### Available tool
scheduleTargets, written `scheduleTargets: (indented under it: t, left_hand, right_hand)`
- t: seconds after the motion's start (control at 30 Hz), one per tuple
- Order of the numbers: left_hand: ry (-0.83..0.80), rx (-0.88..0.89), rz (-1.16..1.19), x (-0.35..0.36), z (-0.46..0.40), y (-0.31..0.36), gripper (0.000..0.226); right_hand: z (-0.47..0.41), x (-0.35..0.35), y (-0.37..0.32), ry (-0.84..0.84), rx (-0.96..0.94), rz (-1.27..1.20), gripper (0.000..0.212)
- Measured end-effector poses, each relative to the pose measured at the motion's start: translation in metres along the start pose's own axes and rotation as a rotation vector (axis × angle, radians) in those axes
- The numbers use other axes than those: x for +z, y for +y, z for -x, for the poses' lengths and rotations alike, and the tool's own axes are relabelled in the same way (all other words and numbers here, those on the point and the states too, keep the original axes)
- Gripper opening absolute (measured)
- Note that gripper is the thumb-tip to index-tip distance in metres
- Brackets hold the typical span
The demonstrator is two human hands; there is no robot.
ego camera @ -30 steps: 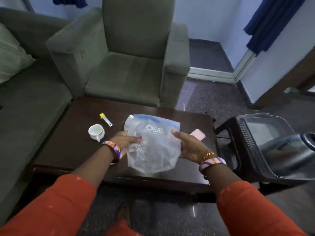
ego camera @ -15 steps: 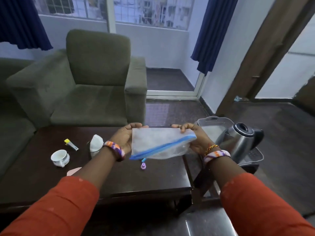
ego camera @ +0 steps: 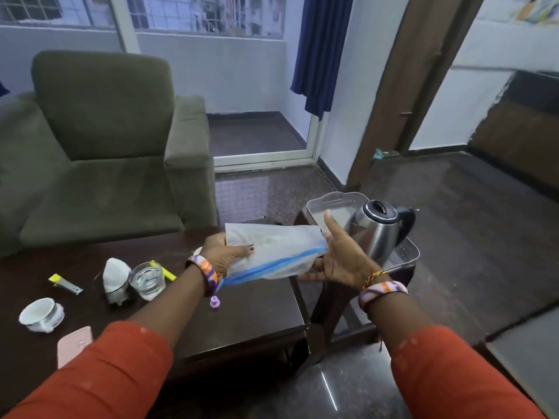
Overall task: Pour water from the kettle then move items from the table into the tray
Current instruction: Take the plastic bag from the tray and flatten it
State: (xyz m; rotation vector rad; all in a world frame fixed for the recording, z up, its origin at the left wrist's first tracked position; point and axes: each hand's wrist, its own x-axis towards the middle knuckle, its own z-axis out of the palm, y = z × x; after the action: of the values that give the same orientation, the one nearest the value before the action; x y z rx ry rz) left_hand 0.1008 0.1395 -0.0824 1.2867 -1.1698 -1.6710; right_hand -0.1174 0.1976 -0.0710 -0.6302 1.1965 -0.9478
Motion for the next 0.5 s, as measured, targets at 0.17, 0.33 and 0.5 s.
scheduleTargets:
  t: [0.17, 0.33, 0.5]
  left_hand:
    - [0.028, -0.013, -0.043, 0.015, -0.034, -0.009, 0.028]
    - [0.214, -0.199, 0.079, 0.012, -0.08, -0.041, 0.031]
    - [0.251, -0.395, -0.012, 0.016, -0.101, -0.087, 0.034]
  right_hand:
    - [-0.018, -0.012, 0.001, 0.142, -0.044, 0.045, 0.021]
    - [-0.064, -0.017, 0.026, 0.417, 0.079, -0.227, 0.024]
    - [-0.13, -0.026, 0.084, 0.732, 0.168, -0.529, 0.053]
